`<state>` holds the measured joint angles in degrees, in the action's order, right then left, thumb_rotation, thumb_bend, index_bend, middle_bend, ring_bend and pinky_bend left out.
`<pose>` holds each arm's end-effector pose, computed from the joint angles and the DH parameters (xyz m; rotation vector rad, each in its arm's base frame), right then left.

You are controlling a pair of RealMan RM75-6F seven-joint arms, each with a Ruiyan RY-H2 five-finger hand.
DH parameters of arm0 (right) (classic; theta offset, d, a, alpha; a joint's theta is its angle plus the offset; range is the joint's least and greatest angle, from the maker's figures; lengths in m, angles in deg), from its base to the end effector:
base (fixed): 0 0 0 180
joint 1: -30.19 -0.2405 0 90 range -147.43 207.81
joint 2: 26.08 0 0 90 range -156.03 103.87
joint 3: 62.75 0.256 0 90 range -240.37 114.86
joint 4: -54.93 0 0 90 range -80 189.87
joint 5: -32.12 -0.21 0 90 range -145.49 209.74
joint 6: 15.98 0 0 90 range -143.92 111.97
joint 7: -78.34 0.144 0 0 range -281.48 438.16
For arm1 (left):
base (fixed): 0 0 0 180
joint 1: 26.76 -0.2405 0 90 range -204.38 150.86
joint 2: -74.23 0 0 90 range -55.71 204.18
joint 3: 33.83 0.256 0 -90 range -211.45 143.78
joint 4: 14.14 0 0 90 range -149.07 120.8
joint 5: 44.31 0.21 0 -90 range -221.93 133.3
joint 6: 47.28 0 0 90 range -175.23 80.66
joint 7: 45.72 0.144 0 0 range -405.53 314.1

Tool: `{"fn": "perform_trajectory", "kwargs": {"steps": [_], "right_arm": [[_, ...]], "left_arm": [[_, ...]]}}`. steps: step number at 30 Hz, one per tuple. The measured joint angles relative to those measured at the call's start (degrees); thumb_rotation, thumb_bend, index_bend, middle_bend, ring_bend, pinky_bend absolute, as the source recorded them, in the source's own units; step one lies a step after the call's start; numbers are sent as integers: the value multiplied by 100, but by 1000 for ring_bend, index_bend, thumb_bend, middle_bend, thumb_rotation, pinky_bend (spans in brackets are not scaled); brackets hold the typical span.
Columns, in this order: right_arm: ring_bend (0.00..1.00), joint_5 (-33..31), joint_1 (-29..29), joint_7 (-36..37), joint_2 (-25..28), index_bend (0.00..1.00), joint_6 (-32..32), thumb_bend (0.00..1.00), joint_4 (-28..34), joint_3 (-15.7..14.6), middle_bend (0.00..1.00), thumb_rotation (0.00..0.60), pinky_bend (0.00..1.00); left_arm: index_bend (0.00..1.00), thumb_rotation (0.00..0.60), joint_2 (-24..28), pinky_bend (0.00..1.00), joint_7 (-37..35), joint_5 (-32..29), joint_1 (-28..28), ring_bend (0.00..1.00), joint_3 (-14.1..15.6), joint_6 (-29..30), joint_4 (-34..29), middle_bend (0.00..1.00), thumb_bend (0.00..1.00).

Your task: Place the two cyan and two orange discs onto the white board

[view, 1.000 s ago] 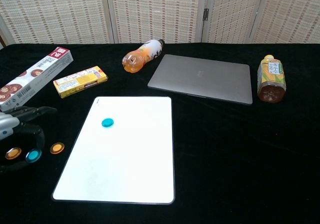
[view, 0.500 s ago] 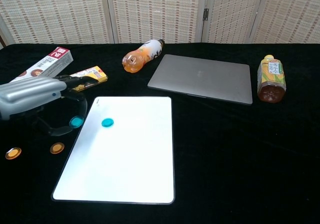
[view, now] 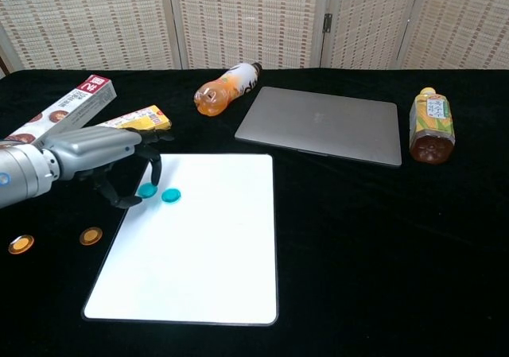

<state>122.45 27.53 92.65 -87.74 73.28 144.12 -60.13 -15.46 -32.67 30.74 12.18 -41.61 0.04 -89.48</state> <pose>-0.3171 -0.1684 0.1826 1.3405 -0.9616 1.0768 -0.1929 0.3368 -0.0317 -2.0124 -0.9012 -0.7896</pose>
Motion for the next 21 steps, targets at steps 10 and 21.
{"fn": "perform_trajectory", "kwargs": {"steps": [10,21], "right_arm": [[0,-27,4,-16,12,0,-22,426,18,7,0,600,0],[0,-35,13,-32,19,0,-18,427,42,14,0,600,0]], "left_arm": [[483,600,-142,0,99,-299,140,0,15,-101,224,14,406],[345,600,-90,0,27,-340,160,0,94,-49,128,14,404]]}}
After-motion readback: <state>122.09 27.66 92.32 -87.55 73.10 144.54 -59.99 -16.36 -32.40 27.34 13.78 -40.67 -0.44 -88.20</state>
